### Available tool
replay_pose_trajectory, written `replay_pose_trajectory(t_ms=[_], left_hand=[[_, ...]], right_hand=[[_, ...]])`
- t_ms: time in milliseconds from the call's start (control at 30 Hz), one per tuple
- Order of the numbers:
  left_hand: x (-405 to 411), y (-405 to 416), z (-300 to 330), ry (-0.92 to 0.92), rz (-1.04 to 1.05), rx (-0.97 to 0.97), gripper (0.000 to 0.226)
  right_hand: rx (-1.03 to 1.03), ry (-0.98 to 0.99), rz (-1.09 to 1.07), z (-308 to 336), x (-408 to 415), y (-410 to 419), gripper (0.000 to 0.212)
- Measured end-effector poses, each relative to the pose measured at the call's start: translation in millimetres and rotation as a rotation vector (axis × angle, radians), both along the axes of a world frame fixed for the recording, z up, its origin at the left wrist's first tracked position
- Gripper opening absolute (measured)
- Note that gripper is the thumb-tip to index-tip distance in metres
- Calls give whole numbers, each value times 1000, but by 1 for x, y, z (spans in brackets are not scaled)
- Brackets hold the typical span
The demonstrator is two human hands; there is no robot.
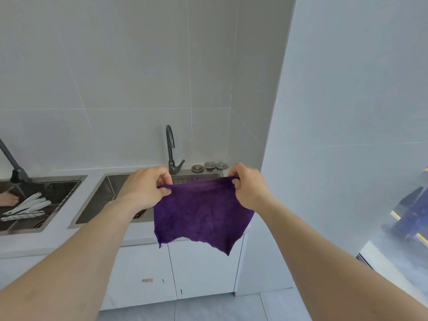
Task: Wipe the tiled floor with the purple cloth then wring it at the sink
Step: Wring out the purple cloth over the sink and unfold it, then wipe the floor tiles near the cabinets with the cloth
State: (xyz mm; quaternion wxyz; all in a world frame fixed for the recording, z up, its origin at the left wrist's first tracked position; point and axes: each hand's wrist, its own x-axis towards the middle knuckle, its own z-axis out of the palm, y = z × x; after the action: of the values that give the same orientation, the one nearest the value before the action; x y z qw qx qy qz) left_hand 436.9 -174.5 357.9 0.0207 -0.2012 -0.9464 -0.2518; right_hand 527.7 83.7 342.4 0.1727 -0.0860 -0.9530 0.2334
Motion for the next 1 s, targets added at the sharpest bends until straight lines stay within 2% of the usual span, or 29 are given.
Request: replay_pose_trajectory(t_ms=[367,667,1000], left_hand=[[78,16,-90,-144,30,-65,21],[89,-4,-218,-372,3,-98,19],[88,-36,-390,-582,-66,-96,21]], right_hand=[[-118,-132,-26,-94,70,26,16],[-191,-317,-94,-216,92,2,15],[-230,-459,-239,-378,114,-47,11]])
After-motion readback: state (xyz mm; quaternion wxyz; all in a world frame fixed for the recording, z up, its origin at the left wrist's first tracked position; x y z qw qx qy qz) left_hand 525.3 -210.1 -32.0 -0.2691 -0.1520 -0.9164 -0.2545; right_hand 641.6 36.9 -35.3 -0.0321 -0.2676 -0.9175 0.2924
